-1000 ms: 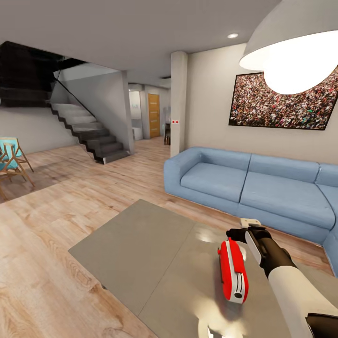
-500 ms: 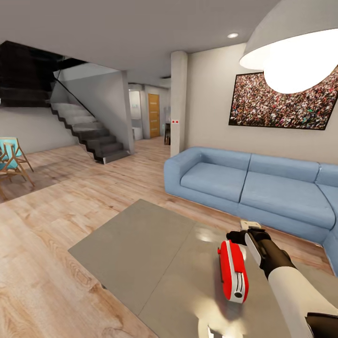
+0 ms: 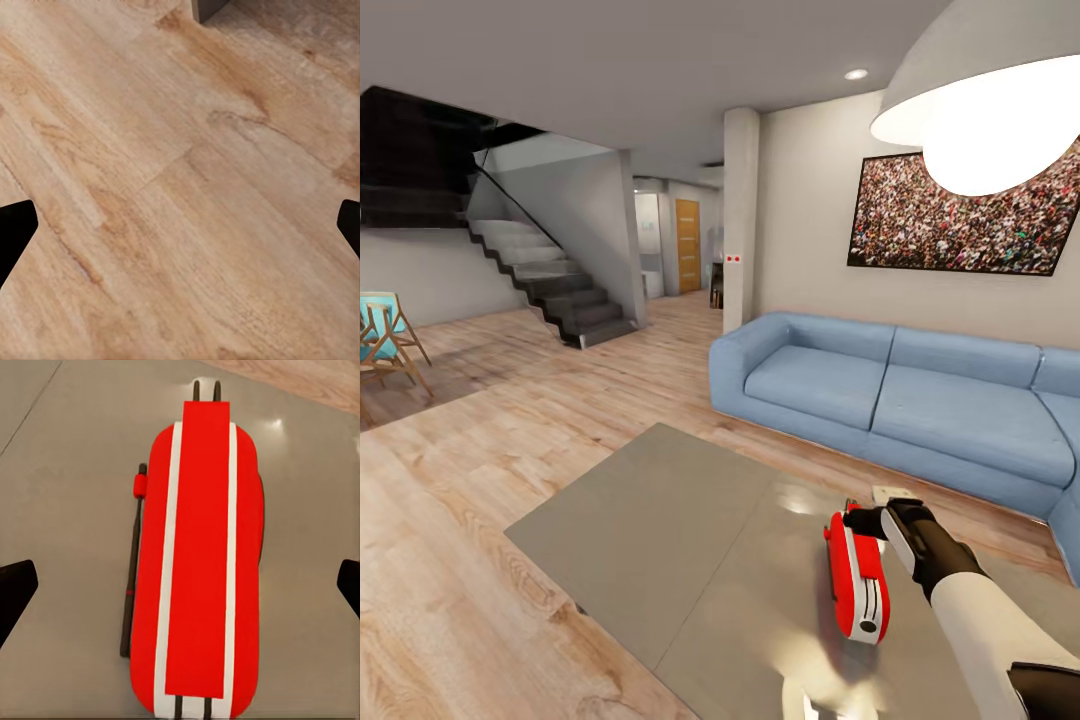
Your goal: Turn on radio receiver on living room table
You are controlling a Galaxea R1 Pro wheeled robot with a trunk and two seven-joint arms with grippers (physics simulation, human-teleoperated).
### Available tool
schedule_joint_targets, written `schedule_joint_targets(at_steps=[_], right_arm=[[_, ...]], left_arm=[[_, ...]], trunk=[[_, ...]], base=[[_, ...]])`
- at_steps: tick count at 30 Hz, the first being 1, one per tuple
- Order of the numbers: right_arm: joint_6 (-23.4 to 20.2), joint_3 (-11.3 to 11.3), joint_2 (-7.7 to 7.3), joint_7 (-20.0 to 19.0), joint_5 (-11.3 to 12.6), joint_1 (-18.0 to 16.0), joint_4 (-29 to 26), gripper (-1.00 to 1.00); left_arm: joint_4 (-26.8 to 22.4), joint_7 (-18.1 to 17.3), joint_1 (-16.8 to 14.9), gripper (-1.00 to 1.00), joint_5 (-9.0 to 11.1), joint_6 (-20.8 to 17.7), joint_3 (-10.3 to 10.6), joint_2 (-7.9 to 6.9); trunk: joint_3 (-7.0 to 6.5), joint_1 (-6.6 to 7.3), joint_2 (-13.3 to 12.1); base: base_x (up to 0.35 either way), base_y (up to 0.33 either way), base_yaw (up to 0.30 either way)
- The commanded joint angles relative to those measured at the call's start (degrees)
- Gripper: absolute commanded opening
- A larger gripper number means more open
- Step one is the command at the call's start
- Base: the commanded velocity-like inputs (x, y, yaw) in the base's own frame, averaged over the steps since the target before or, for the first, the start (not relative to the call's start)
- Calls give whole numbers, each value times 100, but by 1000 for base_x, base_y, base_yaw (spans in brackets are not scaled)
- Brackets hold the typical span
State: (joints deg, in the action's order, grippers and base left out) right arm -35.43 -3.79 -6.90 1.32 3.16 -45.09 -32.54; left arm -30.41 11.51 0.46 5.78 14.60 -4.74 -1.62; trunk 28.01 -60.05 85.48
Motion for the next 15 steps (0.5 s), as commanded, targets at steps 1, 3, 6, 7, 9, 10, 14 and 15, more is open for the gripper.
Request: schedule_joint_targets(at_steps=[1, 3, 6, 7, 9, 10, 14, 15], right_arm=[[0, 0, 1, 0, 0, 0, 8, 100], [-1, -3, -1, 3, 0, 0, 23, 100], [-5, -6, -11, 7, 0, 0, 78, 100], [-5, -6, -15, 7, 0, 0, 100, 100], [-6, -7, -23, 8, 0, 0, 175, 100], [-7, -7, -25, 8, 0, 0, 202, 100], [-1, -8, -29, 9, 0, 0, 320, 100], [-1, -8, -29, 9, 0, 0, 335, 100]], left_arm=[[-4, 0, 1, 100, 0, 0, 0, -1], [-9, 0, 0, 100, 1, 0, 0, -3], [-14, 0, 1, 100, 1, -1, 0, -4], [-15, 0, 0, 100, 1, -1, 0, -5], [-16, 0, -1, 100, 2, -1, 0, -5], [-16, 0, -1, 100, 2, -1, 0, -5], [-17, 0, 1, 100, 2, -1, 0, -5], [-17, 0, 0, 100, 2, -1, 0, -5]], trunk=[[0, 0, 0], [0, 0, 0], [0, 0, 0], [0, 0, 0], [0, 0, 0], [0, 0, 0], [0, 0, 0], [0, 0, 0]], base=[[0, 0, 0], [0, 0, 0], [0, 0, 0], [0, 0, 0], [0, 0, 0], [0, 0, 0], [0, 0, 0], [0, 0, 0]])
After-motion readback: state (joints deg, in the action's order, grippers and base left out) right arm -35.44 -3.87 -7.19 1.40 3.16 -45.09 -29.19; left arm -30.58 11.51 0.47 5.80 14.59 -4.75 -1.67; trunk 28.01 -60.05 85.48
